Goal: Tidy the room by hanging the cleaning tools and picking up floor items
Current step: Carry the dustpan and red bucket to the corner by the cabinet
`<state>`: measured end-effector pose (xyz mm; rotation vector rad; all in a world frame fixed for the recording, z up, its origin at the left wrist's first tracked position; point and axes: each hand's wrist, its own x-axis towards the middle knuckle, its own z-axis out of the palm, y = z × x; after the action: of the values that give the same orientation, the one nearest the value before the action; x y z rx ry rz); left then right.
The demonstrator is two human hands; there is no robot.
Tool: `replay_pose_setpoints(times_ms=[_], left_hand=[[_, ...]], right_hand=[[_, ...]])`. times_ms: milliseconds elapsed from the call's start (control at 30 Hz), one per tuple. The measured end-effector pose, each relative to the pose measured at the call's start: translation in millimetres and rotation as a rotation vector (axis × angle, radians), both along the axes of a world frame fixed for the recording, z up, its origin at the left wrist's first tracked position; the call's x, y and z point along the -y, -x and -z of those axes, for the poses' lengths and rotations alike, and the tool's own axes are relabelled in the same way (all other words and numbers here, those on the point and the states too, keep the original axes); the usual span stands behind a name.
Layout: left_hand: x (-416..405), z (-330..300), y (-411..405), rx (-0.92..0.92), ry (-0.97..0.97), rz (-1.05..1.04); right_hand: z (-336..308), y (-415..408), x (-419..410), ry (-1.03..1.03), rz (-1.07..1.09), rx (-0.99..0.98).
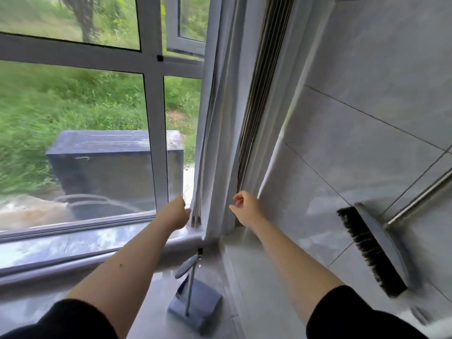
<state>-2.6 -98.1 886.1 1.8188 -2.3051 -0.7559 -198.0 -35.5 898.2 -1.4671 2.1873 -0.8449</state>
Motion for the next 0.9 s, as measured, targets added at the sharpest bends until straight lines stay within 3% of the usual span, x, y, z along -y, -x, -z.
replay_pose_setpoints(times_ms=[300,700,900], left_hand=[[49,74,-46,0.011,-0.264,0.013],[54,174,-40,0.050,-0.565,0.121],[48,210,-32,0.071,-0.719,0.097]], right_hand=[[89,-47,49,-0.306,0.005,0.111],[185,-64,68,-0.609,0.119,0.286],[224,-67,77,-0.738,0.081,0.253]])
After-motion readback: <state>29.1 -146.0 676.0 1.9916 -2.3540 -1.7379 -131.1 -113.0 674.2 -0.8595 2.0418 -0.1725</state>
